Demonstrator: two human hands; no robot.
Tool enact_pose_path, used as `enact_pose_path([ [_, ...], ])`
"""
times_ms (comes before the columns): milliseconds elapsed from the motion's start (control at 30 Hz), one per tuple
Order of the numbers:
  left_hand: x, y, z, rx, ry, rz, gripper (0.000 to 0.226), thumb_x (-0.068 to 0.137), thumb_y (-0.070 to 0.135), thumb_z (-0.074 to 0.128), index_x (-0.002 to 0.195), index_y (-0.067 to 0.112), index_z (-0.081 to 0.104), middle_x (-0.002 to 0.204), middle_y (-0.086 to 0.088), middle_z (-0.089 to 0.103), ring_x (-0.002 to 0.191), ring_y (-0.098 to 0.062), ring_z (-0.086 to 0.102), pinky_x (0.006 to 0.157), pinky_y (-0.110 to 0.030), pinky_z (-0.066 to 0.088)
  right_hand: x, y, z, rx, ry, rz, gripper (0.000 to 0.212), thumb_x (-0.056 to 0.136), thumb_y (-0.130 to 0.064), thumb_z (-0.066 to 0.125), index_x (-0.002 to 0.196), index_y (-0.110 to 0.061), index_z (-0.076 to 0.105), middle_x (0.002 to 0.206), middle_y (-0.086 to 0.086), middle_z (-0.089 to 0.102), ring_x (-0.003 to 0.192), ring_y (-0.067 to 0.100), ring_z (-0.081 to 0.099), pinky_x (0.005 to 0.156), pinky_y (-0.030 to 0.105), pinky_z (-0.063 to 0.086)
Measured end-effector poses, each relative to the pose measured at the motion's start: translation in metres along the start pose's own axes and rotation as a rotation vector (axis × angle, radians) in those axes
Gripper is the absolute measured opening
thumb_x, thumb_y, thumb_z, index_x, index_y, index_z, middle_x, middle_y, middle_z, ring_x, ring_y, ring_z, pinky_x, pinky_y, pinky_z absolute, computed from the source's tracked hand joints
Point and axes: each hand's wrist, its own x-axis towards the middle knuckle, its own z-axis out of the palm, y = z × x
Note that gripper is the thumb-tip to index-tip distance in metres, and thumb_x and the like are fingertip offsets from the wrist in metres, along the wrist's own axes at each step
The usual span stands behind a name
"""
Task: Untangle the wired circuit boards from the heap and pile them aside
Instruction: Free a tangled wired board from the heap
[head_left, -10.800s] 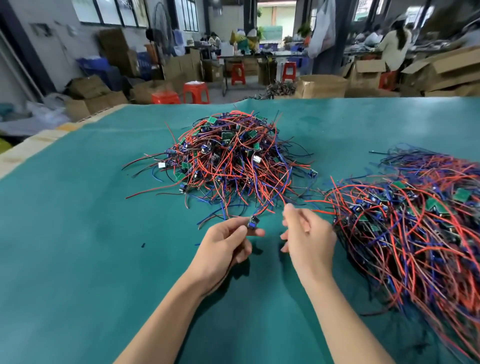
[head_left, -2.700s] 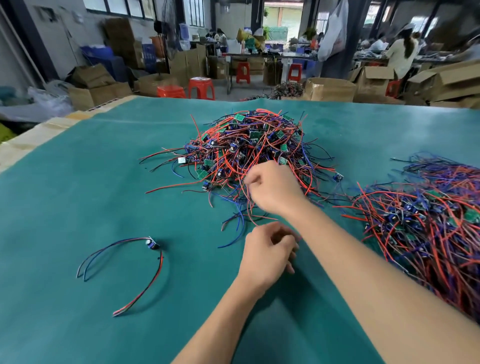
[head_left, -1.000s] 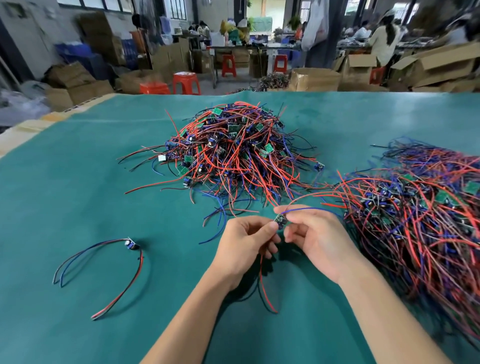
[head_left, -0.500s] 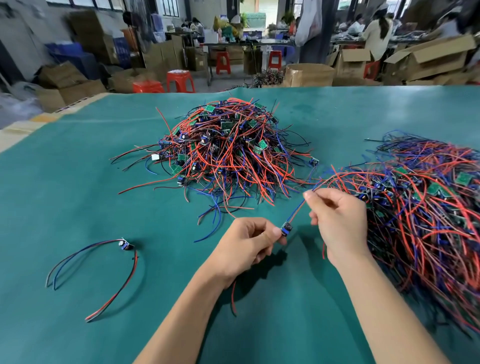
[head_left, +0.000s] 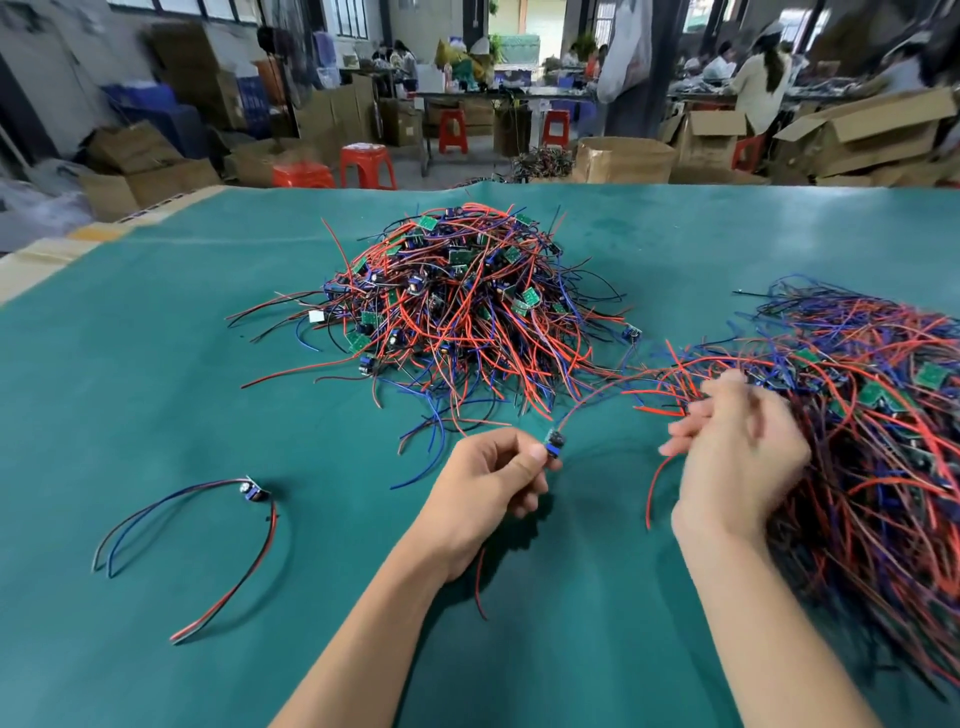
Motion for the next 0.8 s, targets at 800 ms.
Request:
enact_pose_path([
  [800, -0.005, 0.007, 0.006, 0.142, -0.275, -0.024, 0.023, 0.103, 0.014, 0.049, 0.088, 0.010, 0.066, 0.072, -0.004, 0.071, 0.059, -0.013, 0.060, 0.052, -0.020, 0.043, -0.004, -0.005, 0.010, -0.032, -0.228, -0.049, 0.028, 0.093, -0.027, 0.073, 0.067, -0.016, 0.070, 0.058, -0.002, 0.063, 0.047, 0.010, 0.042, 0.043, 0.021, 0.036],
])
